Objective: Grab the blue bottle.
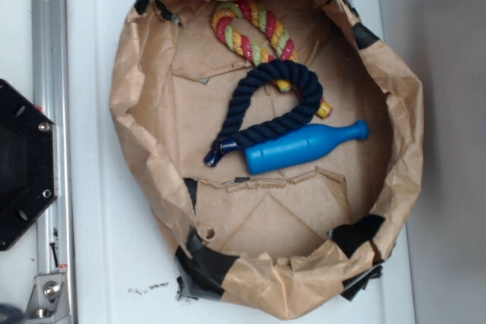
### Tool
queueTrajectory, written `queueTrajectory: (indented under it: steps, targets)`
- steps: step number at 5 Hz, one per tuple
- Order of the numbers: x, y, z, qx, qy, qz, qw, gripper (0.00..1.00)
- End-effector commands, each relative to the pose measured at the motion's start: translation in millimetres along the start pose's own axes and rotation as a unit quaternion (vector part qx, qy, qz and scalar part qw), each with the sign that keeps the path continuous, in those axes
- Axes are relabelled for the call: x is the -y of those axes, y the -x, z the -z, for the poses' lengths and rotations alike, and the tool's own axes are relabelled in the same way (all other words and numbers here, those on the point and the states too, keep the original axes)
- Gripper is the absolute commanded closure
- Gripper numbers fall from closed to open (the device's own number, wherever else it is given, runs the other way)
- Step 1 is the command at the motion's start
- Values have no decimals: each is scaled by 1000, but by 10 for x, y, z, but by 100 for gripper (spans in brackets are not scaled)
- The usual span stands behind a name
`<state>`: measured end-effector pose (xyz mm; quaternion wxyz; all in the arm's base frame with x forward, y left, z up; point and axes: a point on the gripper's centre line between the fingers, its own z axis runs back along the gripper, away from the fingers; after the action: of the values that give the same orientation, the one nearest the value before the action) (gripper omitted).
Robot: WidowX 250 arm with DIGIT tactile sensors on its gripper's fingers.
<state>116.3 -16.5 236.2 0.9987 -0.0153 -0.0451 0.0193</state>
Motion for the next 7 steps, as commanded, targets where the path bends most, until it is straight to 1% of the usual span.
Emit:
queueTrajectory:
  steps: [1,2,3,4,5,6,7]
  targets:
    - [0,0,0,0,0,0,1000,0]
    - [-86,-417,411,42,-46,50,997,0]
    - [-87,-831,697,86,16,79,993,0]
    - [-129,-1222,926,116,17,99,988,0]
    - [-140,-1586,1264,120,26,142,982,0]
    - [-168,-1774,1607,106,26,181,977,0]
    - [-161,-1878,1845,93,34,200,975,0]
